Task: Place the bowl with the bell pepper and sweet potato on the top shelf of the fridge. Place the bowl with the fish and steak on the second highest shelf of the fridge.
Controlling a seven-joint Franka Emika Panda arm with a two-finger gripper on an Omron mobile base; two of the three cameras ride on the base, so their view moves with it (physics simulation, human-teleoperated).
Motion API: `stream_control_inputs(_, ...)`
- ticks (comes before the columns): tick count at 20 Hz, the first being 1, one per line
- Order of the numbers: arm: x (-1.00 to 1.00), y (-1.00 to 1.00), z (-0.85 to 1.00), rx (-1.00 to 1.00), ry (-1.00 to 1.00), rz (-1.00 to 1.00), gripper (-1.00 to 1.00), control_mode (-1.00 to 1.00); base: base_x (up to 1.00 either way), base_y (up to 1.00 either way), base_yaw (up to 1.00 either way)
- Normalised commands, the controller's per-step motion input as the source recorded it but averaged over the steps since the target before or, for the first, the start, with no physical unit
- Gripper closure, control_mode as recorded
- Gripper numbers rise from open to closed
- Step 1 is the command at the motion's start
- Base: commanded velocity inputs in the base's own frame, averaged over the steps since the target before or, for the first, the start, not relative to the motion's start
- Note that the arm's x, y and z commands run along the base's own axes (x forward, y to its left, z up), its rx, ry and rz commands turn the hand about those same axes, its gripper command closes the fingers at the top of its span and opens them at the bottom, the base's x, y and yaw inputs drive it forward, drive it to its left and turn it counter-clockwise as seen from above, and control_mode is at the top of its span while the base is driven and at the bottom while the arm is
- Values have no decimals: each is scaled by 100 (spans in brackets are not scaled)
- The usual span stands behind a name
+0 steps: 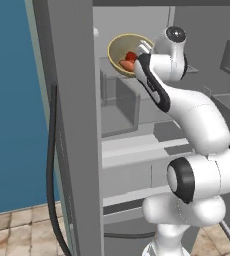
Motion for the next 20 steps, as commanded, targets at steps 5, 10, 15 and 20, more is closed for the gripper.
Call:
stream_control_inputs(5,71,-3,-6,0,11,-1,100,-100,0,0,0)
stream_control_inputs(10,79,0,0,0,7,-2,100,-100,0,0,0)
stream_control_inputs(15,65,0,0,-1,0,-2,-100,-100,0,0,0)
stream_control_inputs(20,11,0,0,0,0,-1,-100,-100,0,0,0)
